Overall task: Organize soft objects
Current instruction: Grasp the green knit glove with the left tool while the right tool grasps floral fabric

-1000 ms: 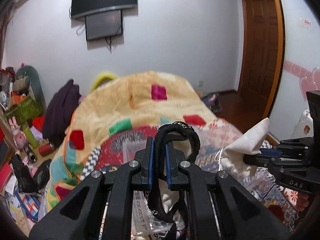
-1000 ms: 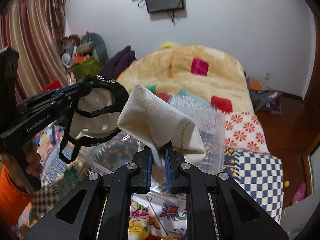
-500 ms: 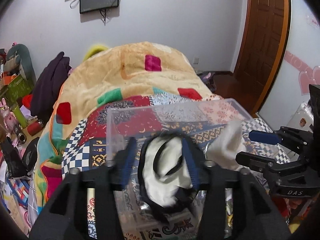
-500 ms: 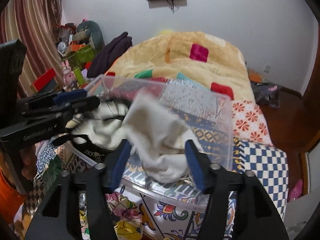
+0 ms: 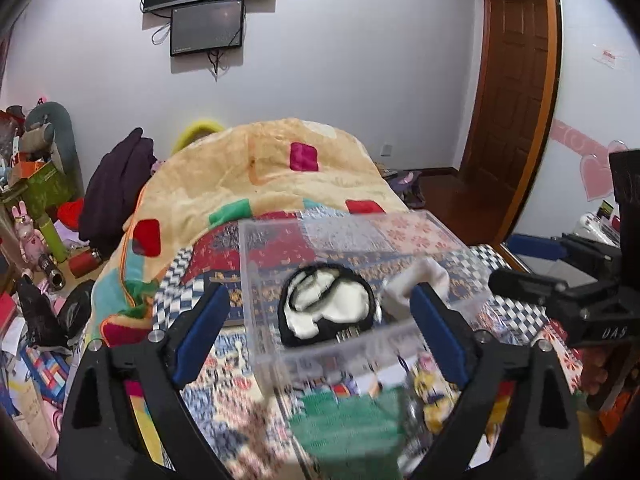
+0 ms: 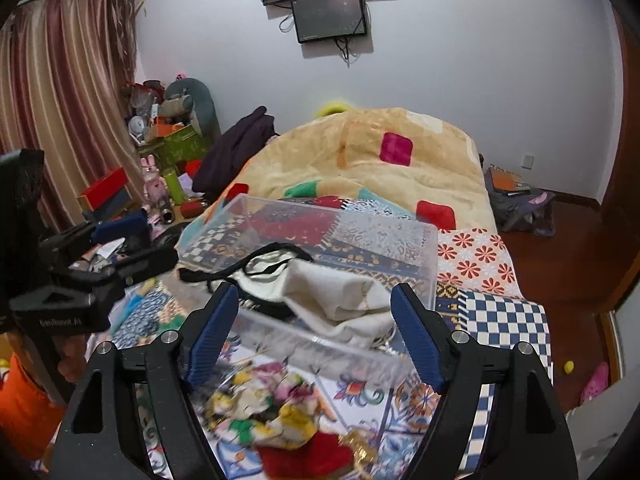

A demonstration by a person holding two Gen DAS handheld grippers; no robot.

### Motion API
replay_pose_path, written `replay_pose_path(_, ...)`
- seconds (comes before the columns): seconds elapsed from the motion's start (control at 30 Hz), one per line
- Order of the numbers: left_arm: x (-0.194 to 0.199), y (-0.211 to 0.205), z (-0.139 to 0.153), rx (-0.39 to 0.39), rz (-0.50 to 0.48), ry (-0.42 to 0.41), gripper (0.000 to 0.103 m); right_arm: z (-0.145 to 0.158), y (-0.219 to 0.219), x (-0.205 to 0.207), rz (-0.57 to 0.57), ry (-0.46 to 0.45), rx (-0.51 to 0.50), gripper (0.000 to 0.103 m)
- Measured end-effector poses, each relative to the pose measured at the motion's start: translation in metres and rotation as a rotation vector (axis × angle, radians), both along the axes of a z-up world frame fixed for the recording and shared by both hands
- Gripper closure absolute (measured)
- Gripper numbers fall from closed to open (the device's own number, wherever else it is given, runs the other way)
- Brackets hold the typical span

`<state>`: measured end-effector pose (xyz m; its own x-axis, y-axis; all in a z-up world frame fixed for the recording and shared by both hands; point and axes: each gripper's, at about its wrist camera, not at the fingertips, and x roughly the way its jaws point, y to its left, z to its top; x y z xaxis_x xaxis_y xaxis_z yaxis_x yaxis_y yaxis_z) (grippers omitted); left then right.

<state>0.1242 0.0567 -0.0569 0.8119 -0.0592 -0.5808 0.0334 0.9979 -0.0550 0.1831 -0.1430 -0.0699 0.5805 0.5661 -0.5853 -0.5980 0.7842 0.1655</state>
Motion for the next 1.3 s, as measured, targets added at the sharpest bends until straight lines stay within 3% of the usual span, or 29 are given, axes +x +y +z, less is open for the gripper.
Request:
replay_pose_path(0.2, -0.024, -0.006, -0.018, -0.016, -0.02, 0.047, 0.01, -0.016, 0.003, -0.019, 0.039, 0.036, -0.011, 0.026)
replay_pose_path(0.47, -0.043, -0.013, -0.055, -0.016, -0.02, 0.123, 0.01, -0.055, 0.023, -0.022, 0.108, 0.178, -0.033, 0.027)
replay_pose_path(0.53, -0.046, -0.014, -0.062, -0.013, -0.022, 0.131, 0.01, -0.062, 0.029, -0.019, 0.122, 0.209, -0.034, 0.03)
replay_pose_path(0.67, -0.051, -0.015, -0.076, -0.028, -0.018, 0.15, 0.011, -0.071, 0.038, -0.021, 0.15, 0.239, -0.06, 0.047)
replay_pose_path(0.83, -0.047, -0.014, -0.089, -0.065, -0.04, 0.191, 0.035, -0.083, 0.041, -0.018, 0.177, 0.288, -0.065, 0.065)
replay_pose_path(0.9, -0.047, -0.013, -0.09, -0.077, -0.044, 0.19, 0.039, -0.081, 0.04, -0.02, 0.182, 0.282, -0.062, 0.084)
replay_pose_path(0.93, -0.047, -0.013, -0.089, -0.081, -0.047, 0.184, 0.044, -0.081, 0.04, -0.022, 0.182, 0.273, -0.067, 0.088)
replay_pose_path(1.13, -0.052, -0.012, -0.086, -0.085, -0.062, 0.165, 0.073, -0.071, 0.035, -0.029, 0.173, 0.208, -0.061, 0.093)
replay_pose_path(1.3, -0.061, -0.008, -0.075, -0.082, -0.048, 0.129, 0.081, -0.053, 0.026, -0.035, 0.165, 0.155, -0.025, 0.093)
